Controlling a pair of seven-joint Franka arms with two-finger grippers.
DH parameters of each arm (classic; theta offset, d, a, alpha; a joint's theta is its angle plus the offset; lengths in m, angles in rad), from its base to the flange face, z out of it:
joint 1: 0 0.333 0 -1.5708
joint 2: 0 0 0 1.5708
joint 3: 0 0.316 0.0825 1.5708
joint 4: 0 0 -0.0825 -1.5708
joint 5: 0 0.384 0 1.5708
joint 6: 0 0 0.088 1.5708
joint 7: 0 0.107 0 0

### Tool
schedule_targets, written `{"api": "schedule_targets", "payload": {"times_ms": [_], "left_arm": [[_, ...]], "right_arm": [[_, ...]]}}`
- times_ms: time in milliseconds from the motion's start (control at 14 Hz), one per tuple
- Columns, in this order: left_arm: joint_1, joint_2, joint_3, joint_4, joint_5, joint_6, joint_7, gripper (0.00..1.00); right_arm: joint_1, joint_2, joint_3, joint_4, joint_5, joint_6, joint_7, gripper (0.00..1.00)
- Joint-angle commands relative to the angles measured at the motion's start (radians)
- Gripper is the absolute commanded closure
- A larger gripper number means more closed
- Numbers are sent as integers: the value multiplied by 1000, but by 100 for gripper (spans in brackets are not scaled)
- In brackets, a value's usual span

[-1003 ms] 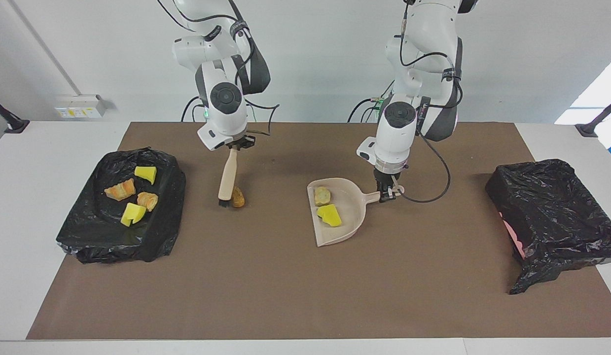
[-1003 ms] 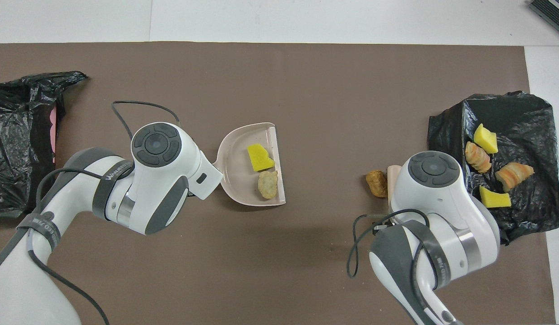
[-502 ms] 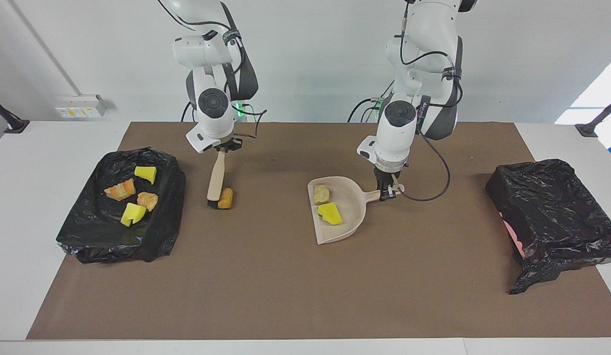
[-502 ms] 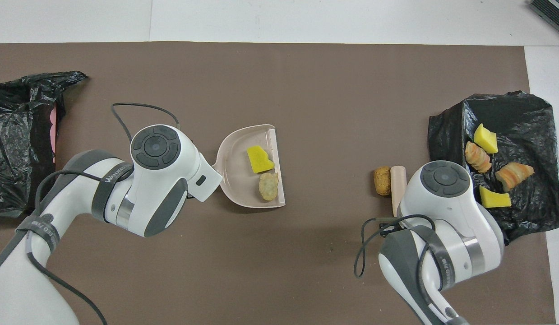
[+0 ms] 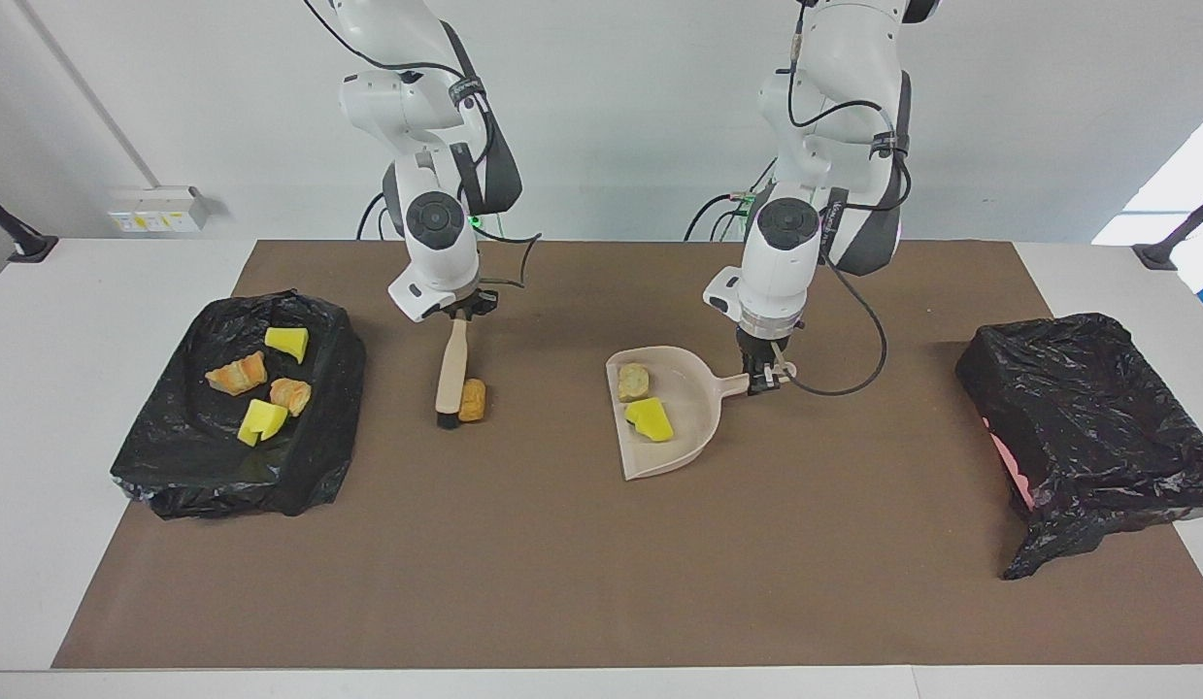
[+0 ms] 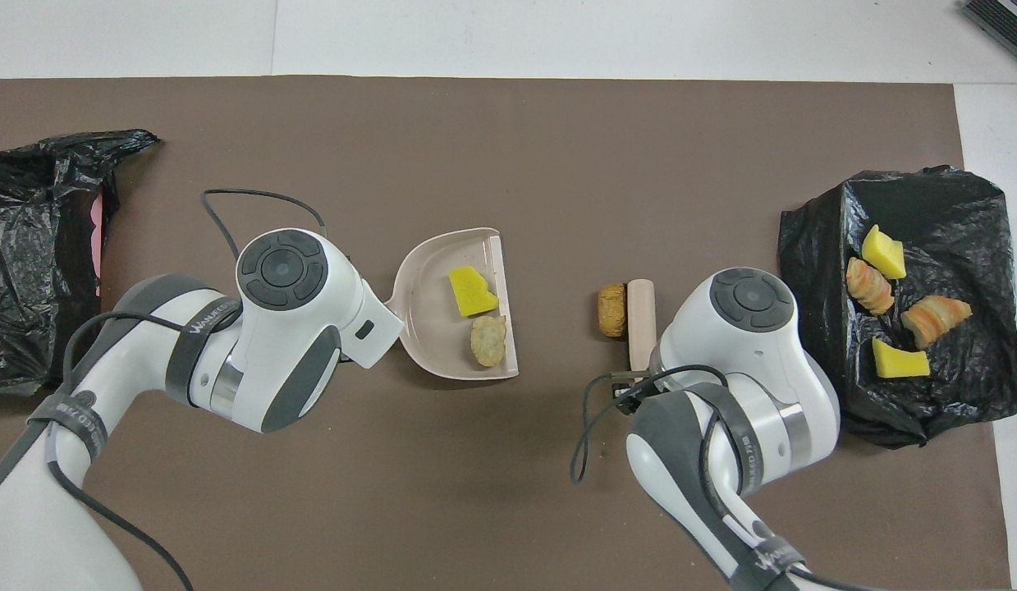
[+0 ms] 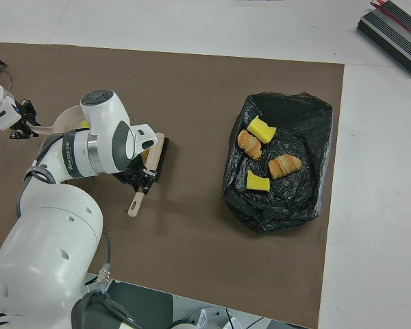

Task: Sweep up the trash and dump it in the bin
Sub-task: 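Sweep the last bread piece into the dustpan with the right gripper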

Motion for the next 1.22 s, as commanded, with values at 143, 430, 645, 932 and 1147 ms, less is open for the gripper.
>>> {"api": "schedule_targets", "payload": {"times_ms": [143,430,645,932,1147], "left_arm": [[5,-41,-2,-61,19,21,1,100],[7,-44,-2,-64,18,19,-11,100],[21,-44,-2,-62,18,19,-13,100],[60,-35,-2,-50,16,16,45,100],[128,-44,-3,-21,7,4,141,100]], "right_arm": [[129,125,2,117,197,105,-4,100],[146,163,4,200,393,110,-13,100],[141,170,2,263,439,96,-15,100],[157,130,-1,263,222,-14,97,100],[181,43,2,229,95,-115,261,100]]}}
